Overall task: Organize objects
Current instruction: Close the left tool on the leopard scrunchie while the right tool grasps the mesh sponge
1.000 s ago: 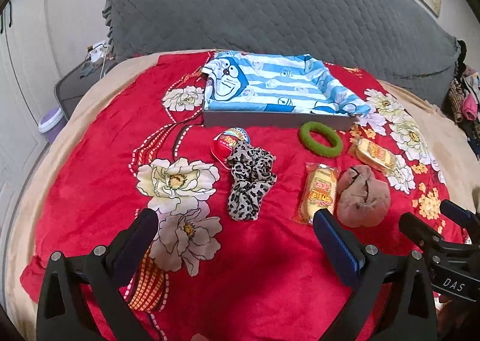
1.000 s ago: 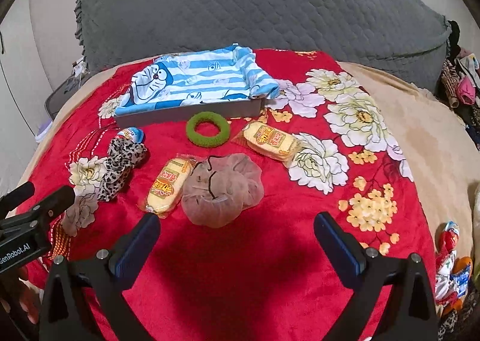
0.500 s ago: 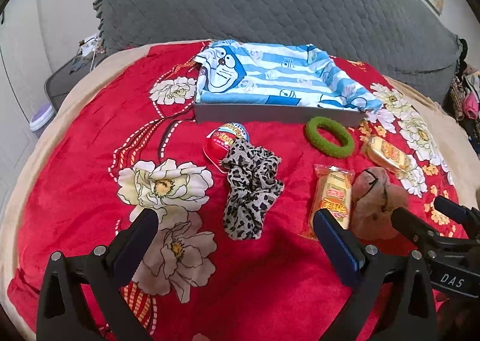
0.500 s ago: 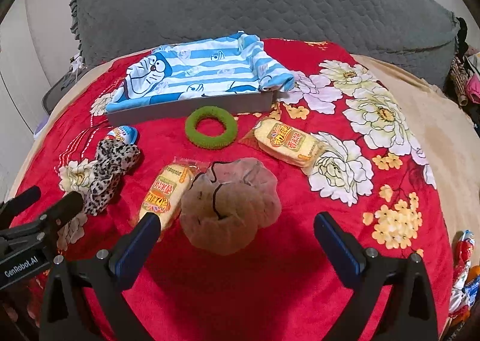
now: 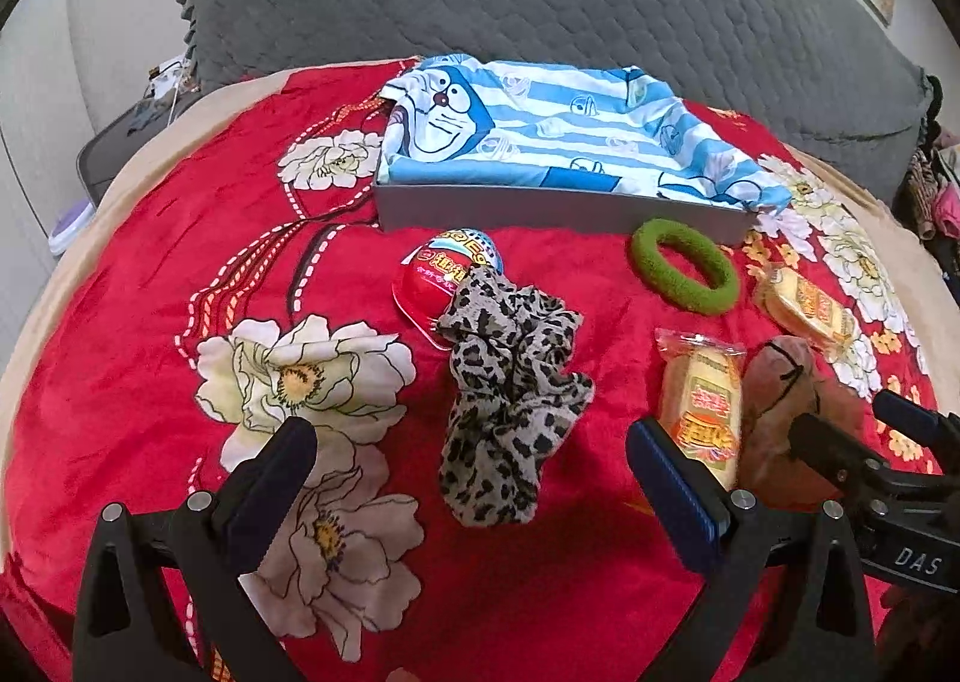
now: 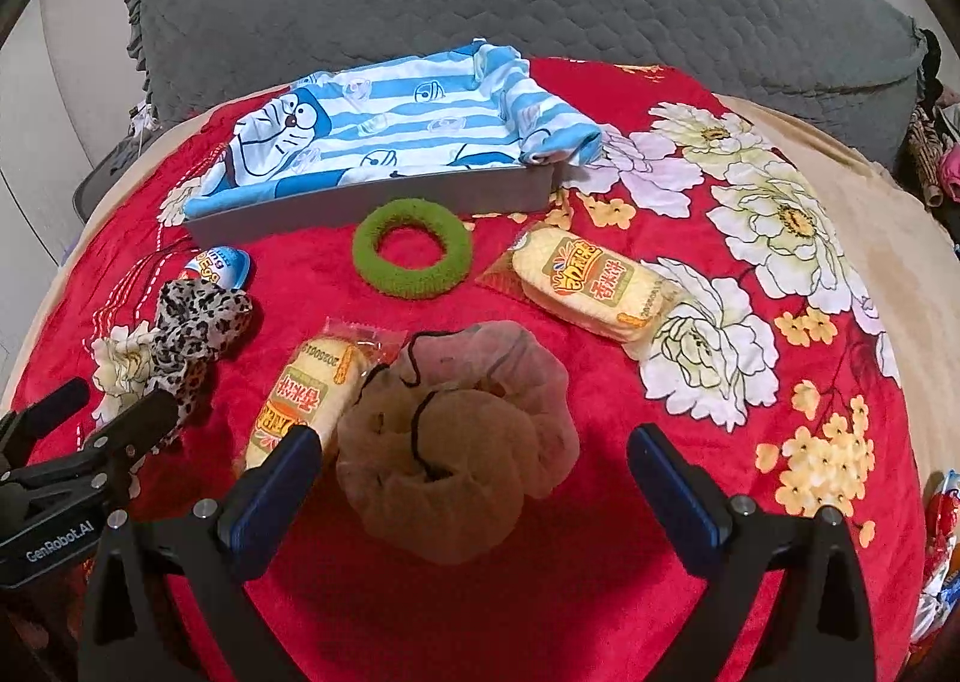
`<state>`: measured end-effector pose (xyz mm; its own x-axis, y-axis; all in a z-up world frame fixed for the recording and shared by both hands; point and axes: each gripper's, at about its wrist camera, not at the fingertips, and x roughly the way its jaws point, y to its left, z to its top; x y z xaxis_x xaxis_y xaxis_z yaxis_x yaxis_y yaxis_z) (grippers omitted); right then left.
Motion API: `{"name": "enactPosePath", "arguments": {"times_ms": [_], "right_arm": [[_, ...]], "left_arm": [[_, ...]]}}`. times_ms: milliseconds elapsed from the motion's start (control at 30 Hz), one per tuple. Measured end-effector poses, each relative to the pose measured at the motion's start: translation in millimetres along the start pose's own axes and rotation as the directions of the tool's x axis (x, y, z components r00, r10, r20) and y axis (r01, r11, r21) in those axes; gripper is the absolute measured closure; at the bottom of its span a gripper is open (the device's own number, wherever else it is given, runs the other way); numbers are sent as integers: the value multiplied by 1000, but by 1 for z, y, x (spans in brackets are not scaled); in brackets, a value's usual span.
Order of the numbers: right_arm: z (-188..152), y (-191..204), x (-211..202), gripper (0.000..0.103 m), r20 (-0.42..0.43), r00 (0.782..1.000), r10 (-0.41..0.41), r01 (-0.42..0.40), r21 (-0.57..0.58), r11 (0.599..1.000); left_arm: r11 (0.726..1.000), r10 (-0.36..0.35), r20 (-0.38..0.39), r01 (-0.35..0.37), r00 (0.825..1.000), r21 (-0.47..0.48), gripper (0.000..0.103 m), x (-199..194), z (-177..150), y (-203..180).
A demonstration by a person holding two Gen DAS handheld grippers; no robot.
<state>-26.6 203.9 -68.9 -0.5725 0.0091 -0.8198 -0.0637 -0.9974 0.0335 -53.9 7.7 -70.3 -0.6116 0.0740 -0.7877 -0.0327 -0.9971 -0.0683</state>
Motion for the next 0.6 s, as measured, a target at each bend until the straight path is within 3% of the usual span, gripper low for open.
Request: {"name": "enactPosePath", "arguments": {"times_ms": [600], "right_arm": [[-2,2,25,1,-46,999,-7,7,-4,1000]], "left_arm": [[1000,-16,-25,16,1000,-10,0,30,0,2]]}}
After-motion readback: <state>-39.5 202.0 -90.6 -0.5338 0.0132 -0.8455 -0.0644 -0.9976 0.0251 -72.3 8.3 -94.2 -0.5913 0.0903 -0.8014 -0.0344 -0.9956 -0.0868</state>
